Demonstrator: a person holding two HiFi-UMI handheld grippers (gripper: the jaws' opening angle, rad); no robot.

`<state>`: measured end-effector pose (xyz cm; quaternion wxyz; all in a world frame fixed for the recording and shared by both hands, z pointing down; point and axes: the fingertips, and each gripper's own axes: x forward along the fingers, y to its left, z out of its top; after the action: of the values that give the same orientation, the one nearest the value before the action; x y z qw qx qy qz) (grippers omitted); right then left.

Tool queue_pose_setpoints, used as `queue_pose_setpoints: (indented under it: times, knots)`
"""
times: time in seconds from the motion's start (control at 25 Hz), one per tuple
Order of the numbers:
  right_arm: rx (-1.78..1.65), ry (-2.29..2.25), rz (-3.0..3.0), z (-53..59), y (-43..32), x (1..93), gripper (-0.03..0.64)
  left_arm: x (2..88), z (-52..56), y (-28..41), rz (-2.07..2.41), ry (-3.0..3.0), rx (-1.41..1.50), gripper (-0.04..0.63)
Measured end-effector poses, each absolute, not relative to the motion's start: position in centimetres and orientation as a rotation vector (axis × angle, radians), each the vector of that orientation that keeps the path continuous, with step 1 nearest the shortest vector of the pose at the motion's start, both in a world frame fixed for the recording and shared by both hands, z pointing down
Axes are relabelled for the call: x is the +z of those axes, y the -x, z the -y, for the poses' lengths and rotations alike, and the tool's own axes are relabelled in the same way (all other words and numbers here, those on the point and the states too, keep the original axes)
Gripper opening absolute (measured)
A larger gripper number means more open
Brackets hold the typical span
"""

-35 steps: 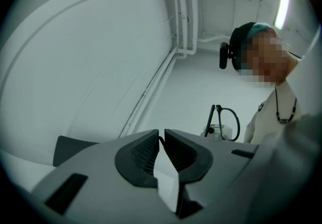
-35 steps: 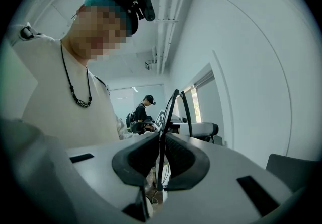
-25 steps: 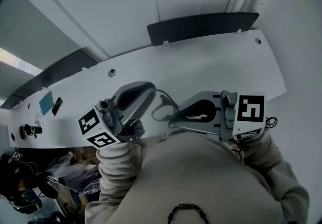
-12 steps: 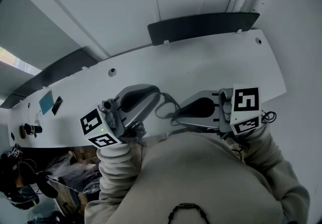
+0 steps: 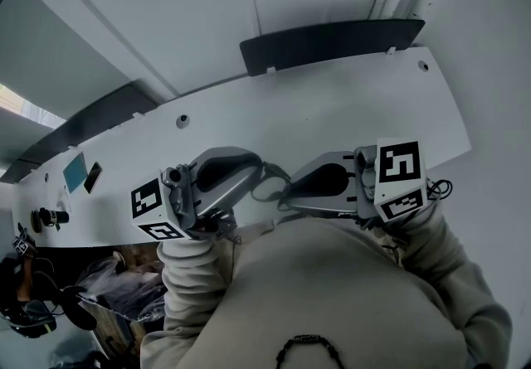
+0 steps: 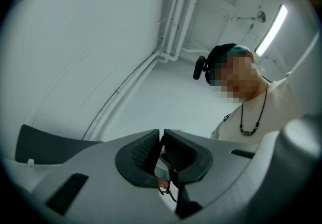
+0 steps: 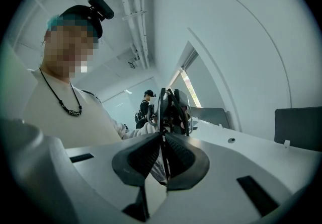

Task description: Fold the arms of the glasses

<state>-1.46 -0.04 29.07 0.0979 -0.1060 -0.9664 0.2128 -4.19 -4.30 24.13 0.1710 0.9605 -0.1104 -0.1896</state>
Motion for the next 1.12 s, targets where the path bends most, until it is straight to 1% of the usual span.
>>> queue_pose_setpoints:
  times: [0.12,0.8,1.0,1.04,1.08,1.12]
  knots:
    - [0.620,0.314,2.854,0.1,1.4,29.2,0.051,24.2,4.2,4.2,0.260,-2.703,-0.555,0.032]
    - [0.592,0.288,2.853,0.2,1.5,29.0,0.051,24.3,5.0,4.3,0.260,-2.687,-0.584,0.034]
    - [0.578,0.292,2.871,0.3,1.3,28.5,0.051,24.4,6.5,5.3,0.448,-2.696,-0.627,0.034]
    - [0.574,0.287,2.872,0.4,1.2,28.5,0.051,24.6,7.1,5.8,0.507,-2.687,-0.636,0.062]
    - [0.569,0.279,2.871,0.6,1.1,28.5,0.051,24.8,7.7,6.4,0.564,-2.675,-0.642,0.105]
    - [0.564,0.267,2.866,0.8,1.0,28.7,0.051,25.1,8.2,7.0,0.617,-2.659,-0.646,0.127]
